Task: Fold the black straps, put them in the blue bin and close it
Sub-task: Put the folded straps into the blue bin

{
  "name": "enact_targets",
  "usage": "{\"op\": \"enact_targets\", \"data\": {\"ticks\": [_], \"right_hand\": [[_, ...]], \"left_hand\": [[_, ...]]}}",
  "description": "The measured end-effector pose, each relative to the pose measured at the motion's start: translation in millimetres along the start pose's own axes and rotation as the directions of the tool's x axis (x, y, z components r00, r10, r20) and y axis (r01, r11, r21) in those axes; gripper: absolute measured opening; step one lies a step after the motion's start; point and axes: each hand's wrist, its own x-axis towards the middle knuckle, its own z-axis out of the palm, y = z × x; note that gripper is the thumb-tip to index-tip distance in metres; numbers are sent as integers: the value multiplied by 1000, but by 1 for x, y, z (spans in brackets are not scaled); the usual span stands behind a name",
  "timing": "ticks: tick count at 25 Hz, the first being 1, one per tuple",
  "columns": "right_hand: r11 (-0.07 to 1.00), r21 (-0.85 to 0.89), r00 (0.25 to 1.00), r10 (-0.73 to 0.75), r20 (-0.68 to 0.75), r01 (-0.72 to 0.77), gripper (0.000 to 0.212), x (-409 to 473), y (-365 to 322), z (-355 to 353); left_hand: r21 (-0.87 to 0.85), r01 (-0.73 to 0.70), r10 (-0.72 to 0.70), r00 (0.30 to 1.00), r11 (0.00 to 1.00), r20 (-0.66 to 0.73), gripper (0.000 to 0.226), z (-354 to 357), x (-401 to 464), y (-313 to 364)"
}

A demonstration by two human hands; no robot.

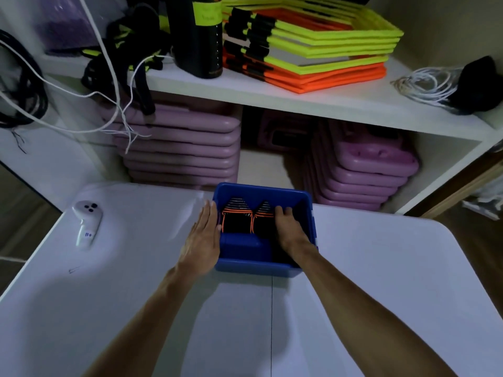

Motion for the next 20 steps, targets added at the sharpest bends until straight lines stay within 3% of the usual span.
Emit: {"op": "enact_targets", "data": {"ticks": [7, 10, 12, 17, 20], "right_hand": [[981, 191, 999, 34, -14, -31, 65, 12, 10, 11], [955, 297, 999, 13, -35, -2, 84, -1, 5, 0], [935, 352, 992, -9, -124, 52, 78, -15, 1, -17], [934, 325, 917, -9, -399, 151, 61, -47, -3, -110], [969, 212, 805, 25, -593, 126, 63, -64, -2, -203]], "left_hand": [[17, 16, -16, 1000, 1000, -7, 66, 3, 0, -1], [137, 117, -128, 989, 984, 79, 74, -6, 3, 10], [240, 124, -153, 983, 963, 104, 74, -18, 6, 24], [280, -161, 158, 987, 946, 34, 80, -65, 59, 108], [317, -333, 360, 932, 888, -30, 74, -110, 110, 195]]}}
